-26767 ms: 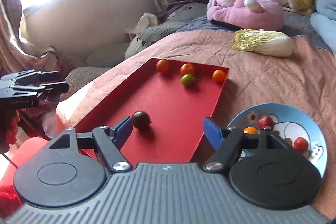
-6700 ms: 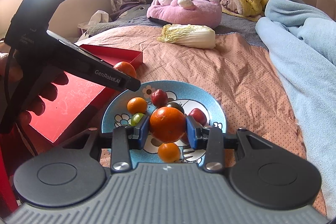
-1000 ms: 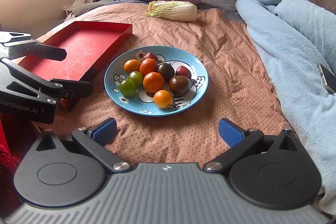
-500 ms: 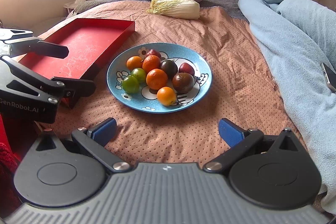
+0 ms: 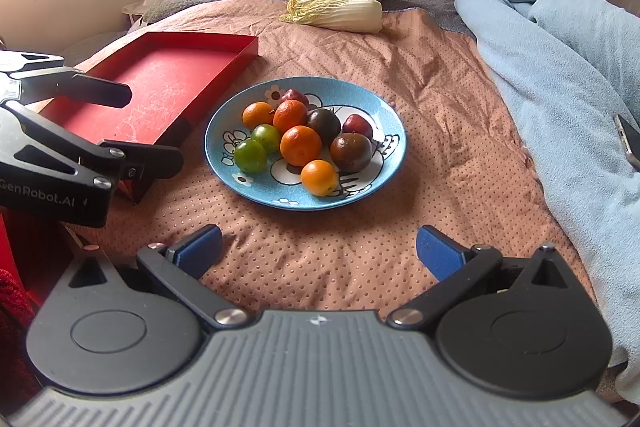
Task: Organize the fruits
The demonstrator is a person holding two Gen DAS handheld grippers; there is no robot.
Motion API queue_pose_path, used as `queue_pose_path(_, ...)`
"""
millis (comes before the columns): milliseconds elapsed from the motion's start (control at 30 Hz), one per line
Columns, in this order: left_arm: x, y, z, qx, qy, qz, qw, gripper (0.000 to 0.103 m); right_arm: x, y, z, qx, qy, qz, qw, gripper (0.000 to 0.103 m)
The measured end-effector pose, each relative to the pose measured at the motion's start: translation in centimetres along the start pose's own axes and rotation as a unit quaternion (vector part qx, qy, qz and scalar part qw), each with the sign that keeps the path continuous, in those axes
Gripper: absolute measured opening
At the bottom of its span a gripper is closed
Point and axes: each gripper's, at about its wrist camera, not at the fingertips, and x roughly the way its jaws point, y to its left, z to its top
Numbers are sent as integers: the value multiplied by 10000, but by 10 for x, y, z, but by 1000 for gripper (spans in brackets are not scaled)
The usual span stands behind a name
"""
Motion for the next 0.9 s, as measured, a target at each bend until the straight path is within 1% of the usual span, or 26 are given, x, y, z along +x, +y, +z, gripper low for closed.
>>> queue_pose_path(667, 1, 5, -1, -40, 12, 4, 10000, 86, 1, 6, 0, -38, 18, 32, 10000, 103)
queue_pose_path(900, -1, 3, -3, -30, -99, -32, 9999, 86, 1, 7, 0, -34, 7, 42, 10000, 103)
